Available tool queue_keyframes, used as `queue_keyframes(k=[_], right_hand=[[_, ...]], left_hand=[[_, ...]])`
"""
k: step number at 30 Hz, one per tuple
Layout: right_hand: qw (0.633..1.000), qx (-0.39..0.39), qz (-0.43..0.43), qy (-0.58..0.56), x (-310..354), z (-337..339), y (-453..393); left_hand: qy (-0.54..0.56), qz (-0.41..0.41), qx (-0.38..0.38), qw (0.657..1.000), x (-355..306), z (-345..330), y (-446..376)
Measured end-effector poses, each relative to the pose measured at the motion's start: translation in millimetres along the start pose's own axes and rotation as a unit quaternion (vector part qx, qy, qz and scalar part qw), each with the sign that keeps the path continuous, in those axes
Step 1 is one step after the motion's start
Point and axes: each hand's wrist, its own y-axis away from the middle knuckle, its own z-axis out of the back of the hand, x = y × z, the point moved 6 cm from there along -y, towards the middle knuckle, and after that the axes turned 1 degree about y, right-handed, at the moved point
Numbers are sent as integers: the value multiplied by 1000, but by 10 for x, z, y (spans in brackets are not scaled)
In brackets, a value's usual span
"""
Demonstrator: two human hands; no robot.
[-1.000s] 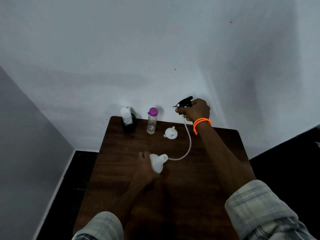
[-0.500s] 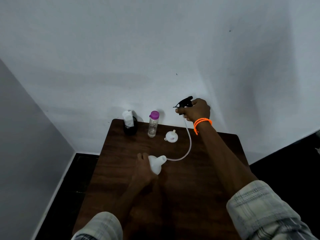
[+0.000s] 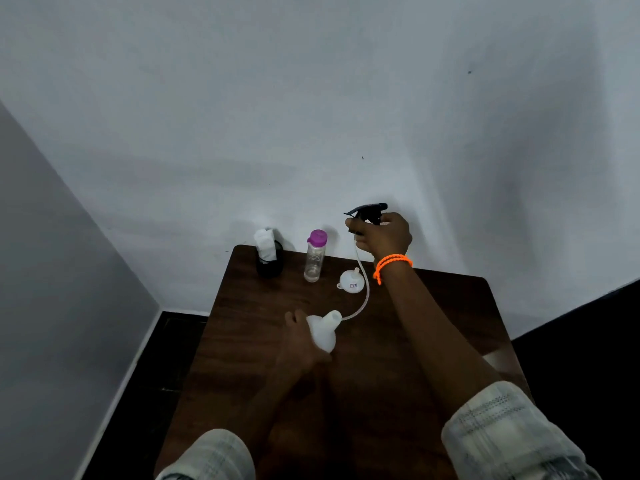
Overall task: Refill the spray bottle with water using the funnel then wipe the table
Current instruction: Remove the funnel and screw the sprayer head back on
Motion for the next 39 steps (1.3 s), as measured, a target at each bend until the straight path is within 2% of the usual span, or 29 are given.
queue_keyframes(k=[4,9,11,13,16,18,21,23,33,39], right_hand=[[994,-22,-1,-106,70,-20,130],[976,23,-33,-212,46,-167,311],[975,32,-45,-217,-30,-229,384],[975,35,-49,-215,-125,-257,429],[971,53,-55,-226,-275,-228,474],[969,68,-55,-231,-368,-169,495],[971,92,-50,-216,-508,-63,501],[975,113,-34,-189,-595,-11,501],[981,177,73,-20,-917,27,483],[973,182,127,63,-922,-1,492]], left_hand=[[6,35,-3,999,33,-29,-25],[19,94,-64,993,9,-148,-135],[14,99,-73,992,-24,-163,-204],[-16,85,-35,996,-4,-317,-396],[-24,98,-68,993,295,-671,-919],[4,103,-75,992,282,-609,-911],[38,86,-57,994,-221,55,-361],[45,69,-23,996,-334,206,-257],[41,12,-12,999,-566,319,-79],[-22,-17,13,1000,-649,293,-72]])
